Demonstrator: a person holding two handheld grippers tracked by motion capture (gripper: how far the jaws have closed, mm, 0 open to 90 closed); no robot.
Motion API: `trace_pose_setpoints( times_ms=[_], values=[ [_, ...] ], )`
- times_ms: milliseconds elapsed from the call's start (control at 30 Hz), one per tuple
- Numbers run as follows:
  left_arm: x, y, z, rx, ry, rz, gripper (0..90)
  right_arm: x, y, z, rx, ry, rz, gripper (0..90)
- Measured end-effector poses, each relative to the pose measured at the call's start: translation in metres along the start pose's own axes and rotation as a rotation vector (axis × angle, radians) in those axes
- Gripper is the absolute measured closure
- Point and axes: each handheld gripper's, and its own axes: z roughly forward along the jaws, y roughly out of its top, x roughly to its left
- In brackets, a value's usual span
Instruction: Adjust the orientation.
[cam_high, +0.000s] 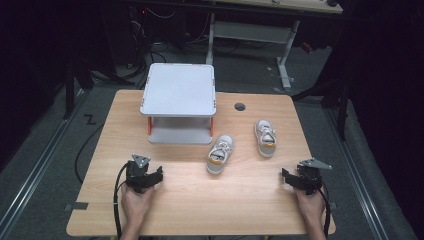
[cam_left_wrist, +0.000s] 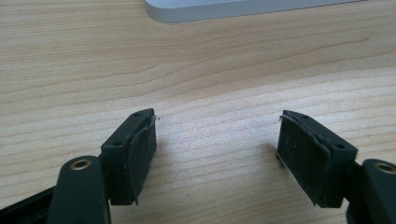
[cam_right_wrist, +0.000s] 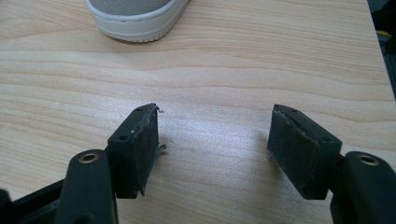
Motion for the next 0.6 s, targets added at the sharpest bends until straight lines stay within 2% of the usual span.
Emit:
trace_pose_setpoints(
  times_ms=[600],
  values=[
    [-0.0018,-0.0008,-0.002,0.005,-0.019,0.018,29.9,0.0001,0.0,0.0,0.001,-0.002,0.001,33.4]
  ],
)
